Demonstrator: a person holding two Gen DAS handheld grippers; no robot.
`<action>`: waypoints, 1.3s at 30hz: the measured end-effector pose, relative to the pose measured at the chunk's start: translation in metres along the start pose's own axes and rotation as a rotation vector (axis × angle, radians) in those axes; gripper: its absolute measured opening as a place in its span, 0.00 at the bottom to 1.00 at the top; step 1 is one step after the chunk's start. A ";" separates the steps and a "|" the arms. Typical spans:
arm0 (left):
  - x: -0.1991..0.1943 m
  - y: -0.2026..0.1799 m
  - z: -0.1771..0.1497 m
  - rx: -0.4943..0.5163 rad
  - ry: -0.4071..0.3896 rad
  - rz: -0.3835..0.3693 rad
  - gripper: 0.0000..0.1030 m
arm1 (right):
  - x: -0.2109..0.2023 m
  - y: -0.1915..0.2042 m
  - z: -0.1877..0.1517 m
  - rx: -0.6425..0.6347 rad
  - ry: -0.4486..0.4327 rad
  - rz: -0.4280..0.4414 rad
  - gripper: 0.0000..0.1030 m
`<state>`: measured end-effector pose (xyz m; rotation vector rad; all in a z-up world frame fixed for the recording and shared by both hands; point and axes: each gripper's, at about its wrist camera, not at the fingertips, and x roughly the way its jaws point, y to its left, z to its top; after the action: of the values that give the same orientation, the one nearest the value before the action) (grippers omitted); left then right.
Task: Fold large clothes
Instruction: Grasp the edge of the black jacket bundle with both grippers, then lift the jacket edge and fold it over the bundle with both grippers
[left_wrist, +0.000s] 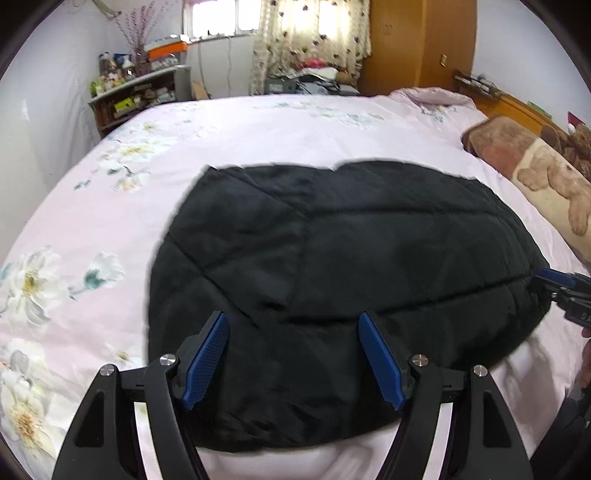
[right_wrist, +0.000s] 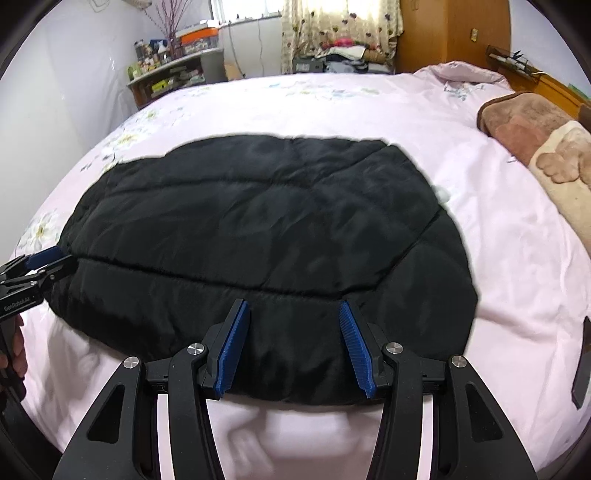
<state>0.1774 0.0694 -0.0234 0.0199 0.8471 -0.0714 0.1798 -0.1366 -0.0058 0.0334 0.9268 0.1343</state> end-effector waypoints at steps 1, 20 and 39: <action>-0.001 0.007 0.003 -0.009 -0.010 0.012 0.73 | -0.002 -0.004 0.003 0.004 -0.012 -0.004 0.51; 0.080 0.116 0.003 -0.284 0.094 -0.076 0.74 | 0.041 -0.111 0.006 0.210 0.038 -0.061 0.65; 0.104 0.125 -0.013 -0.388 0.121 -0.278 0.79 | 0.082 -0.156 -0.014 0.445 0.135 0.250 0.69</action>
<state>0.2452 0.1891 -0.1117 -0.4622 0.9688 -0.1671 0.2327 -0.2809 -0.0926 0.5588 1.0711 0.1609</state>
